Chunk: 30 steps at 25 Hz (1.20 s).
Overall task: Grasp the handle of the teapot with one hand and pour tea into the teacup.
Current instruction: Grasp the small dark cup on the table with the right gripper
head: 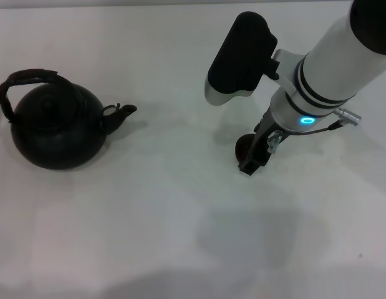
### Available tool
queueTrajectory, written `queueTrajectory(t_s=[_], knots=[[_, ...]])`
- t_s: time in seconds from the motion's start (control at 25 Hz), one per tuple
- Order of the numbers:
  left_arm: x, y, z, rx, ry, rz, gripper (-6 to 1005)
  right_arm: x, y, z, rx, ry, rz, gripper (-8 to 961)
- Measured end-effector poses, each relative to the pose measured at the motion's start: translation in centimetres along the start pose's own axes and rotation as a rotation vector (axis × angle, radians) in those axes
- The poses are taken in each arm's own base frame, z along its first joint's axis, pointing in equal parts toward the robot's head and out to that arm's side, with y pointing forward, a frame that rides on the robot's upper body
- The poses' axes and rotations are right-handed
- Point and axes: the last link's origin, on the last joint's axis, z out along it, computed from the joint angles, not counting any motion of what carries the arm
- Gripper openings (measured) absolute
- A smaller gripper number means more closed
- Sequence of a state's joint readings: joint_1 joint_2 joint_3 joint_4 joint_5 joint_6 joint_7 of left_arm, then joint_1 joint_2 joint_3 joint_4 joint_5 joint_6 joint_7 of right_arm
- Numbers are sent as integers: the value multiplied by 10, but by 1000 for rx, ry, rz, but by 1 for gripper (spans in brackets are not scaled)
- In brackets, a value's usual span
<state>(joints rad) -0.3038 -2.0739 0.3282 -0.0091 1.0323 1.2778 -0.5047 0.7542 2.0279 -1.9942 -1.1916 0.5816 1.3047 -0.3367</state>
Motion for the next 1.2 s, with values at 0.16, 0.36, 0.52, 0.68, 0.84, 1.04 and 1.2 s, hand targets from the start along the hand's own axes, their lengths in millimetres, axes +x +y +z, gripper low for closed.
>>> queueTrajectory(t_s=[0.16,0.36,0.52,0.68,0.84,1.04,1.2], knots=[[0,0,0,0,0,0,671,0,0,0,1,0,-6,827],[0,0,0,1,0,0,670,1,0,1,1,2,-14,826],[0,0,0,2,1,0,669,1,0,2,-1,5,-14,826],[0,0,0,2,2,0,668,1,0,2,-3,6,-14,825],[1,0,1,0,4,0,668,1,-1,1,-3,4,-8,806],[1,0,1,0,4,1,667,-2,-4,-3,-6,-7,-6,729],[1,0,1,1,4,2,666,-14,-2,-10,-58,-59,-31,731]])
